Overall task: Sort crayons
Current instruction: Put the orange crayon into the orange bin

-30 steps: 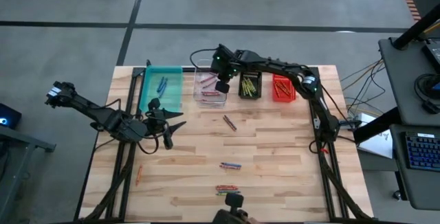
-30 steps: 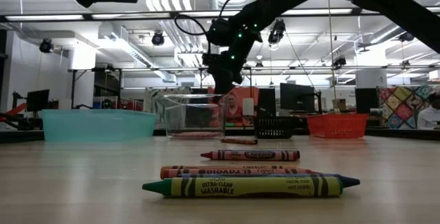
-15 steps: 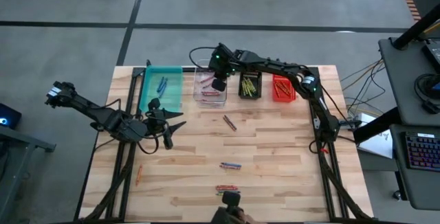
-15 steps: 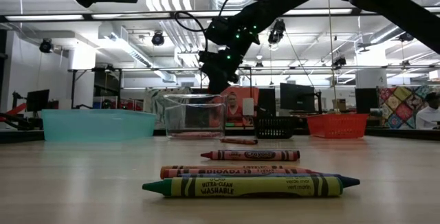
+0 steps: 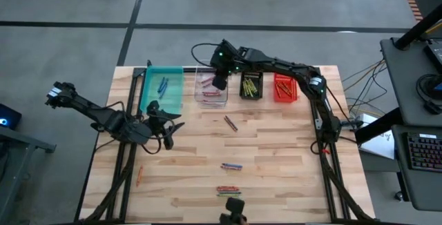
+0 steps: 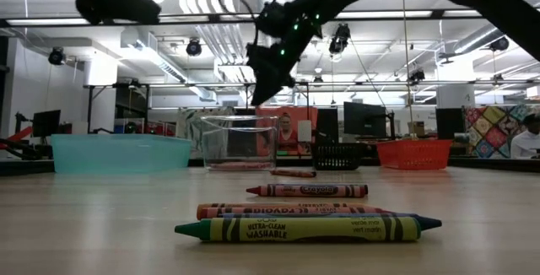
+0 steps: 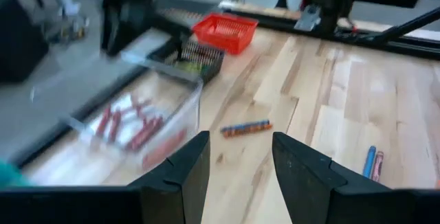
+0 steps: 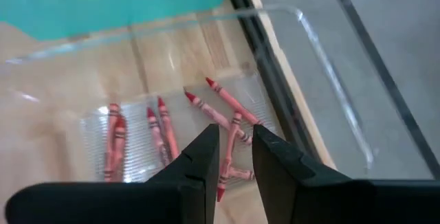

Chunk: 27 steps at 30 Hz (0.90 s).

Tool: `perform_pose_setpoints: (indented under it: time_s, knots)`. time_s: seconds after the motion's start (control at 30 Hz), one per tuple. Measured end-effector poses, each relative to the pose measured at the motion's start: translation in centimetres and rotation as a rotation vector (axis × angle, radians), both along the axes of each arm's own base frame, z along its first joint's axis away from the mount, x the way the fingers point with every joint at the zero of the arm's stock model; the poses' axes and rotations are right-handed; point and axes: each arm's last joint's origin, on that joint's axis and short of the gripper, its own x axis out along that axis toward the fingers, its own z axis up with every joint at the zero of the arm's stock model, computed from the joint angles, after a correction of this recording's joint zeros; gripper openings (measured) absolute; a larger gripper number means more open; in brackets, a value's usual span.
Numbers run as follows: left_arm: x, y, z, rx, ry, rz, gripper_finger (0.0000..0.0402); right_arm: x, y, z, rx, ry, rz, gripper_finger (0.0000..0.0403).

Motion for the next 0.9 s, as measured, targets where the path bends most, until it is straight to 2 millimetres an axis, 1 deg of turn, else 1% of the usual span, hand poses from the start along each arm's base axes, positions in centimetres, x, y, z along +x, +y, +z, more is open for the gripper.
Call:
perform_pose_setpoints:
  time_s: [0.07,0.17,0.37,0.53,0.7,0.8,0.9]
  knots:
    - [-0.3,0.1,-0.4,-0.065,0.009,0.042,0.0141,-0.5,0.8,1.4,0.01,-0.006,-0.003,0.0077]
    - [-0.7,0.3,-1.2,-0.182,0.033,0.098,0.0141,-1.2,2.7,3.2,0.057,-0.001,0.008,0.0077]
    - [-1.2,0.3,-1.9,-0.362,0.1,0.098,0.0141,-2.3,7.9,5.5,0.076,-0.002,0.095,0.0077]
    - [-1.0,-0.1,-2.2,-0.519,0.114,0.109,0.0137,-4.3,12.1,7.2,0.074,-0.043,0.164,0.0077]
    - [0.1,-0.7,-3.4,-0.582,0.156,0.175,0.0117,-6.1,15.8,7.4,0.068,-0.122,0.232,0.0077]
    - [0.7,-1.0,-4.2,-0.6,0.202,0.199,0.0106,-7.1,17.5,6.8,0.07,-0.179,0.26,0.0077]
    - [1.2,-1.5,-4.8,-0.668,0.26,0.207,0.0101,-8.2,18.7,6.0,0.071,-0.22,0.28,0.0077]
